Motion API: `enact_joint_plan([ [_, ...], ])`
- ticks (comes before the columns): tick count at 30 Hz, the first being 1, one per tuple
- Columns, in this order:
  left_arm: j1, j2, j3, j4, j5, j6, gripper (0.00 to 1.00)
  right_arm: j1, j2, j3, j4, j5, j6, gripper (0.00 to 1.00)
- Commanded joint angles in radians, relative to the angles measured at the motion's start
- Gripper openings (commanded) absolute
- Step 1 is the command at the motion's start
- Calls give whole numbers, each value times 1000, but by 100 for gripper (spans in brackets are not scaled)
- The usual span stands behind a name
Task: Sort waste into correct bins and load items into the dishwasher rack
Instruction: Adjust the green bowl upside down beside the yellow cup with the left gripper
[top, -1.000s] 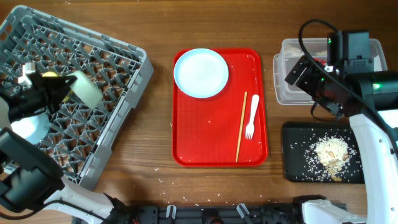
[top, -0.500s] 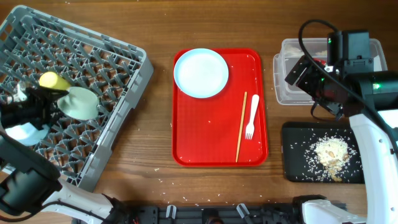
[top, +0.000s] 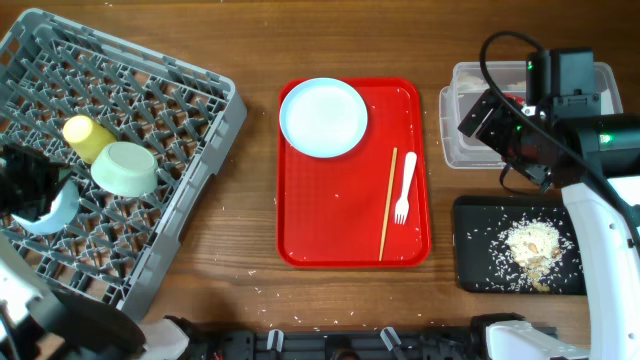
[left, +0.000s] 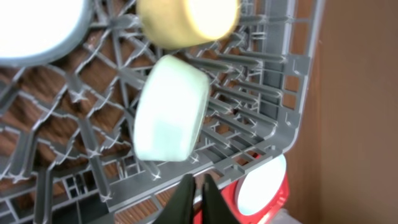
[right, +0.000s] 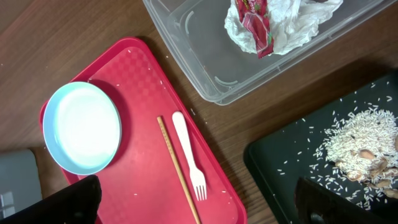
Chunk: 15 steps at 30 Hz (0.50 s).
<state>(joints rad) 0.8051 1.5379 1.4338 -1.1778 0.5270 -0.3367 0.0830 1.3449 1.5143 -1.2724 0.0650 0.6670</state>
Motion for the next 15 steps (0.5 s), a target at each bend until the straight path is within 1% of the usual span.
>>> enact_joint_plan([
  [1, -127, -18, 10, 35, -100, -10, 4, -4, 9, 4, 0, 17, -12, 100],
  [3, -221, 1, -4, 80, -200, -13, 4, -4, 9, 4, 0, 17, -12, 100],
  [7, -346, 61, -10, 132, -291, -13, 4, -4, 9, 4, 0, 17, -12, 100],
  [8, -372, 82, -10, 142, -336, -13, 4, -4, 9, 4, 0, 17, -12, 100],
  [11, -397, 128, -10, 142, -479, -42, 4, -4, 9, 4, 0, 17, -12, 100],
  [13, -394, 149, -10, 138, -520, -63, 4, -4, 9, 4, 0, 17, -12, 100],
  [15, -383, 173, -10, 139, -525, -64, 4, -4, 9, 4, 0, 17, -12, 100],
])
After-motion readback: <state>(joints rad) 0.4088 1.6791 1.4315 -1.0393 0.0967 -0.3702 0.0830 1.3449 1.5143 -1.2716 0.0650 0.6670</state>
